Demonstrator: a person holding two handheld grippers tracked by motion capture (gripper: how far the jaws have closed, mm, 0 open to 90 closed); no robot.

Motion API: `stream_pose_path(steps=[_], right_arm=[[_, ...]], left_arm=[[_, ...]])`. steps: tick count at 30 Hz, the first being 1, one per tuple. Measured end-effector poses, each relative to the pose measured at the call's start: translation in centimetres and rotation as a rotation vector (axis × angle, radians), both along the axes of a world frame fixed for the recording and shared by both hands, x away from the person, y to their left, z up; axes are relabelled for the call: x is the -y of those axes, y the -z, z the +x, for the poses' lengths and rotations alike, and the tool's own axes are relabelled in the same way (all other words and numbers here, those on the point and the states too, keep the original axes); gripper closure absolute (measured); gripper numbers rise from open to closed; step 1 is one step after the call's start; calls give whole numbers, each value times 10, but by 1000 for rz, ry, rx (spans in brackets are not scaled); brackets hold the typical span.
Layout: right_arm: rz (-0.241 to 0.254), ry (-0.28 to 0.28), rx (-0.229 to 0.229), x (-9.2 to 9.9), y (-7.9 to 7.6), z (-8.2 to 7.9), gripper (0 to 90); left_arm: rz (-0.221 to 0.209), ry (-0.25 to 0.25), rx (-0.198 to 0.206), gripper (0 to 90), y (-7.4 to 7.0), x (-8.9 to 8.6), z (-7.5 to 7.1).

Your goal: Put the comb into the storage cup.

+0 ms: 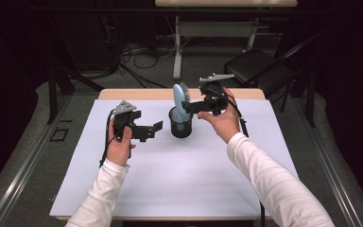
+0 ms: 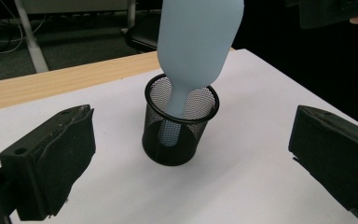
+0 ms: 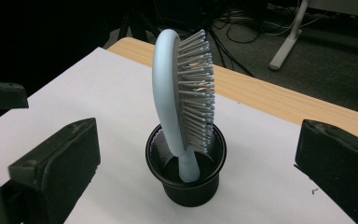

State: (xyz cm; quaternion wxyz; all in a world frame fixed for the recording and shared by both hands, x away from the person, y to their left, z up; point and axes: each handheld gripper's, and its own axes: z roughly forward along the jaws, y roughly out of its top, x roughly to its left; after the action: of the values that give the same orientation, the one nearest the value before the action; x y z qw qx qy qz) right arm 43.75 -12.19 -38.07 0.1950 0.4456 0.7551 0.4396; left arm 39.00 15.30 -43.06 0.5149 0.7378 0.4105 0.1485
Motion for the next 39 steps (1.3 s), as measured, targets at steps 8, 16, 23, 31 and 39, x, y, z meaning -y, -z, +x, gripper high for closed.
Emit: stream_pose_path(steps=[8, 16, 23, 31, 39], right_arm=[[5, -9, 3, 4, 1, -6, 0], [6, -25, 5, 7, 1, -13, 3], [9, -44, 9, 12, 3, -25, 4], [12, -47, 16, 22, 4, -35, 4], [36, -42, 9, 41, 10, -47, 7]], left_arm=[[13, 21, -13, 8, -12, -1, 0], [26, 36, -18, 8, -22, -6, -2], [24, 35, -19, 8, -24, -11, -5], [25, 39, -9, 8, -27, -16, -11], [30, 33, -2, 8, -28, -28, -19]])
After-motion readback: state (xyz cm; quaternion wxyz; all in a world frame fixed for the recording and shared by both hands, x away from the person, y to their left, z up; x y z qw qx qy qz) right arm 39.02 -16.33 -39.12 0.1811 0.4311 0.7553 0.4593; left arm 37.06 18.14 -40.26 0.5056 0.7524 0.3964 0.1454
